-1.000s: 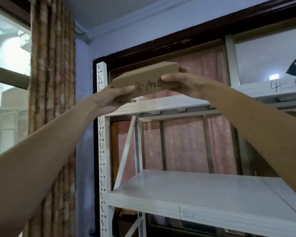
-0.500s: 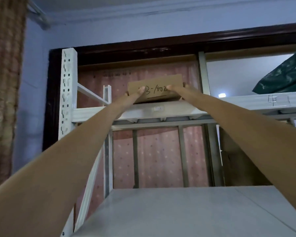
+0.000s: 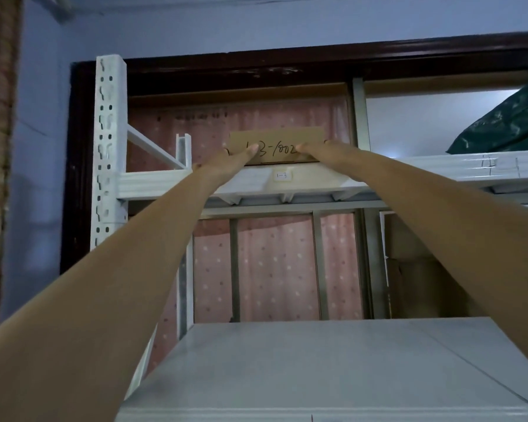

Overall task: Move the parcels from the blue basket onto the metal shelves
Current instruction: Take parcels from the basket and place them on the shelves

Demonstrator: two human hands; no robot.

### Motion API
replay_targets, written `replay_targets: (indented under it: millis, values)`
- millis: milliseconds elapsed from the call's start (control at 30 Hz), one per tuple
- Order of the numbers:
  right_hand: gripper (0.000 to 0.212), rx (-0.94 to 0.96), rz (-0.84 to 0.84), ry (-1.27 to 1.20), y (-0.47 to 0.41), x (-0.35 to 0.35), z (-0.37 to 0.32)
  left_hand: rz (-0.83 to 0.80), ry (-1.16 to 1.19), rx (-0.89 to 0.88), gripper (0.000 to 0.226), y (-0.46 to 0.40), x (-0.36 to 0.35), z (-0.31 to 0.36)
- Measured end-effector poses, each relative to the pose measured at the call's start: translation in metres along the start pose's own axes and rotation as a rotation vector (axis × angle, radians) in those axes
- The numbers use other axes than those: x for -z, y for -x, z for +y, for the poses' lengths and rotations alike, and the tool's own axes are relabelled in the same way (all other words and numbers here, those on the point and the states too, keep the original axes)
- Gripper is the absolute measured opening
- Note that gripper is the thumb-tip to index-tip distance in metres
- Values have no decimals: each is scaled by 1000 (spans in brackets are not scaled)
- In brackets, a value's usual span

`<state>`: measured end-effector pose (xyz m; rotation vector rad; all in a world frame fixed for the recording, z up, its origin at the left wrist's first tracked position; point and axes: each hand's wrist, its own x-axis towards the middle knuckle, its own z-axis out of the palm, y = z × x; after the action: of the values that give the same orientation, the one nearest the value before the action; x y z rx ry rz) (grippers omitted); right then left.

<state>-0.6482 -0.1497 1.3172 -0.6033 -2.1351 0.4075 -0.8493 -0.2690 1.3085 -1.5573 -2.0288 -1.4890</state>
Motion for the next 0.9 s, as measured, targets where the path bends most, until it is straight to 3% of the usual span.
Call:
replay_targets:
  millis: [67,100,200,267,433,600,700,900]
  values:
    - [26,1,-10,-10,-2,1,1,17,-10,2,98,0,0,0]
    - [33,1,-11,-11,-1,1,1,17,-5,2,96,0,0,0]
    - [76,-3,40,56,4,0,3,14,9,-19,90,4,0,0]
    - [90,-36,126,127,9,-3,4,74,4,-54,81,10,-2,-1]
    - [81,52,375,189,35,-18,10,286,180,-174,68,36,-14,-17]
    - [97,132,397,275,86,-41,42,409,98,-270,73,82,-38,-43]
    - [97,101,371,307,124,-54,61,324,-16,-318,69,113,-61,-55]
    - [97,-127,167,332,214,-41,115,-49,-79,-153,67,180,-121,-48]
